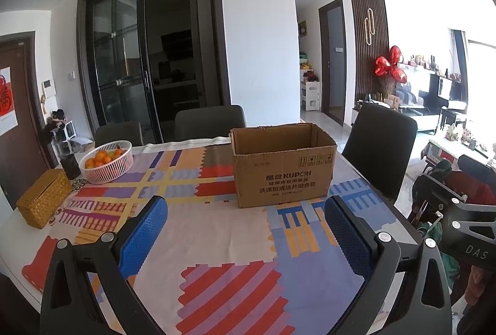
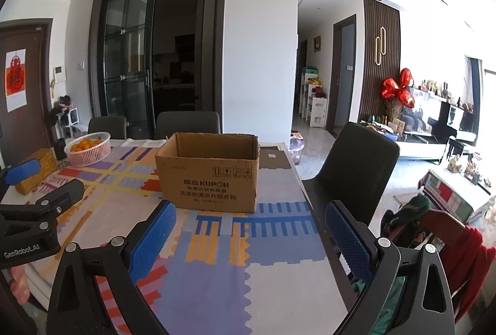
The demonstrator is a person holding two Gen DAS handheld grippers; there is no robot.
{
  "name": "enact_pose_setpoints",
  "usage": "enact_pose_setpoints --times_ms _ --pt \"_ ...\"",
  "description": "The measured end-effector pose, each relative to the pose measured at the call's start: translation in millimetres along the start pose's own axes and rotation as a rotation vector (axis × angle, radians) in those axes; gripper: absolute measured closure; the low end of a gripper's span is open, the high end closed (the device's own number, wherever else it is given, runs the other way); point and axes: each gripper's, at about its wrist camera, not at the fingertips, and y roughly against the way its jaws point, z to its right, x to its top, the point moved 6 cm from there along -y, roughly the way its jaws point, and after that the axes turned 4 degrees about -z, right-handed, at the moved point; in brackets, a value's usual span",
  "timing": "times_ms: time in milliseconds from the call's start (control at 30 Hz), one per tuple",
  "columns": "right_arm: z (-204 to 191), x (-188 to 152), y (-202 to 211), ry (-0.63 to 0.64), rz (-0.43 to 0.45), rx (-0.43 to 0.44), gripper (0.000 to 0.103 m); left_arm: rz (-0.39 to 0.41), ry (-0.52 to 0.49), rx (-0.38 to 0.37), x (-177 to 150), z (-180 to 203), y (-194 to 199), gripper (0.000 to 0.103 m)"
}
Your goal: Organize snacks
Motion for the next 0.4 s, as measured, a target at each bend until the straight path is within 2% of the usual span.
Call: enact_pose_setpoints --times_ms 400 --pt "1.5 -2.1 -0.8 0.001 -0.004 -0.001 0.005 -0.007 0.002 0.0 -1.5 -2.4 -2.1 0.0"
